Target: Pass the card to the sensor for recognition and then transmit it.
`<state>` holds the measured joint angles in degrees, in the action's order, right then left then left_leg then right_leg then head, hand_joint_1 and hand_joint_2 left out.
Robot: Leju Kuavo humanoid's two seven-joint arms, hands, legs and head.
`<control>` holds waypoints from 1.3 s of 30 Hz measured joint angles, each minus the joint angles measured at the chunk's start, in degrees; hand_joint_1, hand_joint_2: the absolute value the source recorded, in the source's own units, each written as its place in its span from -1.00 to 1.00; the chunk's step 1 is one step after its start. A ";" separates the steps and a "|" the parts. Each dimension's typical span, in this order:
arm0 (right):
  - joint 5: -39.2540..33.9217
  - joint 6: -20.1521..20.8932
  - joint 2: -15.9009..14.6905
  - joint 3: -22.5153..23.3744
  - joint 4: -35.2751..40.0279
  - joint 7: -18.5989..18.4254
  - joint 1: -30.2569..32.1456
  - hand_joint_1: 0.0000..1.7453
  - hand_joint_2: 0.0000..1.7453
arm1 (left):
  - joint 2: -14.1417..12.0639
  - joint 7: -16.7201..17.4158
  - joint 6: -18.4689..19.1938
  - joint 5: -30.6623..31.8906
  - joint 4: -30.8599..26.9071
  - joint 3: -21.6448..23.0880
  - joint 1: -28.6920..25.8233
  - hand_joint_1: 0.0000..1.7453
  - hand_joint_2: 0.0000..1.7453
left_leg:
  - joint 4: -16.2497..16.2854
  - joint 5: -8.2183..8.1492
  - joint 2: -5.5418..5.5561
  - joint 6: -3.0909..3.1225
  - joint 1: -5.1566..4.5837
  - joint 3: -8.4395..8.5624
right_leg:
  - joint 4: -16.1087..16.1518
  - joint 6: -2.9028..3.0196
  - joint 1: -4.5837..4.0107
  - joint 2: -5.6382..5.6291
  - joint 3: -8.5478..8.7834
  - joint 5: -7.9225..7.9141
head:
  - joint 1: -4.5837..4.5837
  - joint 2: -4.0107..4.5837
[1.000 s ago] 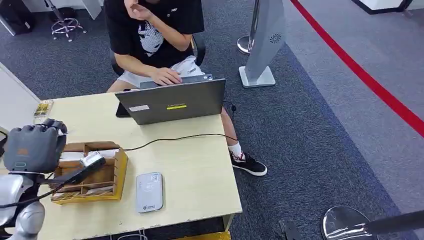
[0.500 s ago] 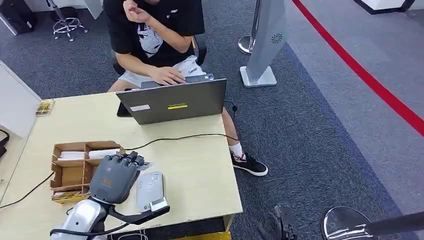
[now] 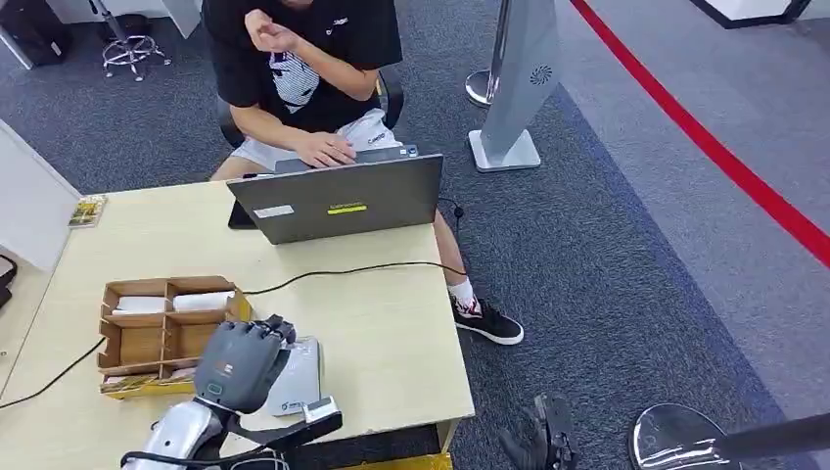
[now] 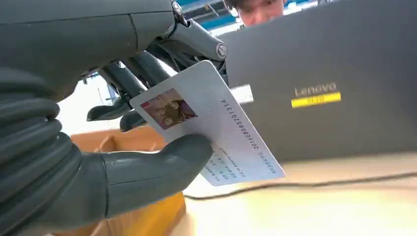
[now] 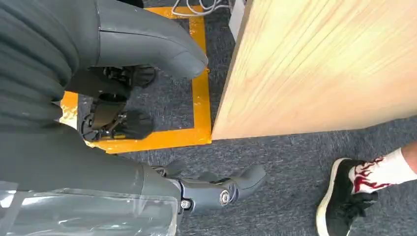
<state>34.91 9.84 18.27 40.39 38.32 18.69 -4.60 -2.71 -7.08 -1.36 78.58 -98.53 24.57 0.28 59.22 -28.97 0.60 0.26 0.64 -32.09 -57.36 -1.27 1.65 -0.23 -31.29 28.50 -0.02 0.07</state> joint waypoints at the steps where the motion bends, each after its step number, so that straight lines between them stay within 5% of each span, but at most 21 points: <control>1: -0.04 0.00 0.00 -0.13 0.00 -0.04 -0.01 -1.00 1.00 | 0.04 0.00 0.04 -0.11 0.45 0.00 -0.05 1.00 1.00 | 0.00 0.00 0.00 0.00 0.00 0.00 | 0.00 0.00 0.00 0.00 0.00 0.00 | 0.02 0.00; 9: -2.05 0.07 -0.07 -0.72 0.00 -0.11 -0.08 -1.00 1.00 | 0.26 0.07 -1.60 -0.74 7.35 -0.09 -1.72 1.00 1.00 | 0.00 0.00 0.00 0.00 0.01 0.00 | 0.00 0.00 -0.01 0.00 -0.03 0.01 | 0.04 0.00; 31: -4.02 0.42 -0.22 -2.53 0.48 -1.14 -0.16 -1.00 1.00 | 0.35 2.64 -3.08 1.64 11.78 -0.37 -1.89 1.00 1.00 | 0.00 0.01 0.00 -0.01 0.01 0.05 | 0.00 0.00 -0.01 -0.01 0.01 0.00 | 0.02 0.00; 36: -4.39 0.13 -0.20 -2.67 1.22 -1.29 0.13 -1.00 1.00 | 1.57 2.82 -3.70 -0.87 5.26 -3.99 -1.86 1.00 1.00 | 0.00 0.03 0.00 -0.03 0.01 0.02 | -0.01 0.00 -0.01 -0.01 -0.01 -0.01 | 0.02 0.00; 39: -5.11 -0.63 -0.20 -2.73 2.08 -4.64 1.59 -1.00 1.00 | 3.49 1.13 -1.27 -6.61 -1.27 -8.80 -0.59 1.00 1.00 | 0.01 0.03 0.05 -0.03 0.00 0.02 | 0.00 0.00 0.00 0.05 0.01 0.00 | 0.02 0.00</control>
<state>29.79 9.20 18.08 37.66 40.39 14.05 -3.01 0.78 -5.95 -2.62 71.97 -99.81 15.77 -0.30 59.23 -28.94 0.65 0.23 0.65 -32.06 -57.36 -1.27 1.65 -0.18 -31.28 28.51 0.00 0.07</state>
